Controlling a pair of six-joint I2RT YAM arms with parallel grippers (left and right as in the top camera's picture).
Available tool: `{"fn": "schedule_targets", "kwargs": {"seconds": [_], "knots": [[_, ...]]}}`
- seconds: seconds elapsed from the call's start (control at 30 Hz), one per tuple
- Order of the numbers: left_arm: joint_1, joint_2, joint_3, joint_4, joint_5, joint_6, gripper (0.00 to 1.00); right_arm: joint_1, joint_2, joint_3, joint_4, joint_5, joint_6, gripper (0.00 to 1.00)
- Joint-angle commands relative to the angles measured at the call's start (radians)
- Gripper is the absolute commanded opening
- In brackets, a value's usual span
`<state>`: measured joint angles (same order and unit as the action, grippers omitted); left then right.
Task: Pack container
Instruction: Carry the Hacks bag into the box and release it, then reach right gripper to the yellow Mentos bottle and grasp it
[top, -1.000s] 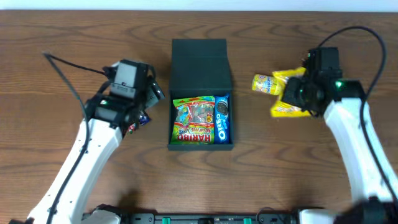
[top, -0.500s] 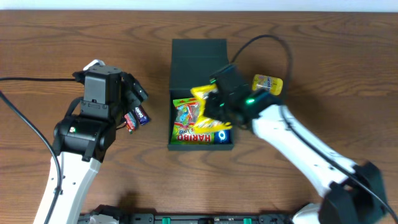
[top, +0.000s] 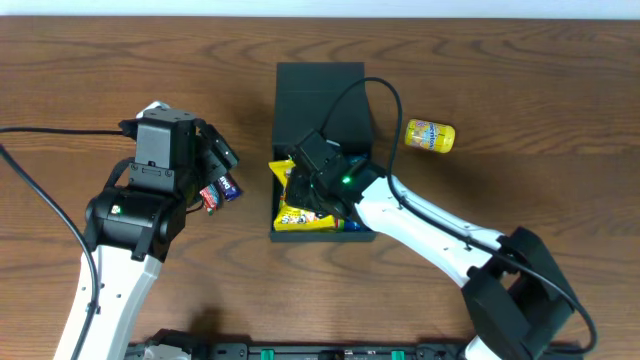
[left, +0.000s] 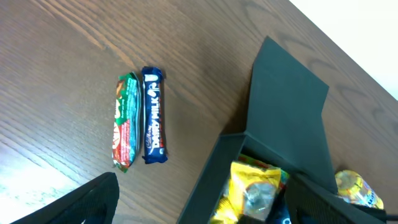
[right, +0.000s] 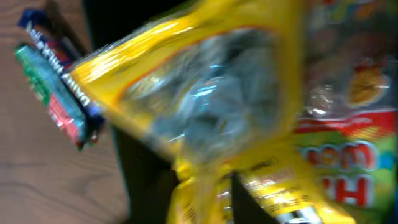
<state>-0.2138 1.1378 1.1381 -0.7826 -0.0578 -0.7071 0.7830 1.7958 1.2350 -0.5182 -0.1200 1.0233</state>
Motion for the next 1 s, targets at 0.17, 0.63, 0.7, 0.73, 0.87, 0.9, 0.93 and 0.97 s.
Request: {"fn": "schedule_targets", "kwargs": {"seconds": [0.17,0.63,0.7,0.73,0.87,0.9,0.93,0.97], "knots": [[0.004,-0.007,-0.010,-0.015,0.002,0.002,0.87,-0.022,-0.040,0.012,0.050,-0.154,-0.201,0.71],[0.004,0.000,-0.010,-0.044,-0.005,0.005,0.87,-0.322,-0.248,0.012,-0.041,0.439,-0.628,0.88],[0.004,0.002,-0.010,-0.045,-0.005,0.005,0.87,-0.375,-0.224,0.012,-0.028,0.437,-0.777,0.92],[0.004,0.002,-0.010,-0.044,-0.005,0.005,0.88,-0.397,-0.211,0.012,-0.013,0.437,-0.858,0.94],[0.004,0.002,-0.010,-0.045,-0.005,0.005,0.88,-0.488,-0.152,0.012,0.044,0.362,-1.281,0.99],[0.004,0.002,-0.010,-0.045,-0.005,0.005,0.87,-0.507,-0.137,0.012,0.053,0.331,-1.351,0.99],[0.004,0.002,-0.010,-0.048,-0.005,0.005,0.87,-0.528,-0.122,0.012,0.058,0.292,-1.413,0.99],[0.004,0.002,-0.010,-0.051,-0.005,0.005,0.87,-0.548,-0.109,0.012,0.058,0.245,-1.476,0.99]]}}
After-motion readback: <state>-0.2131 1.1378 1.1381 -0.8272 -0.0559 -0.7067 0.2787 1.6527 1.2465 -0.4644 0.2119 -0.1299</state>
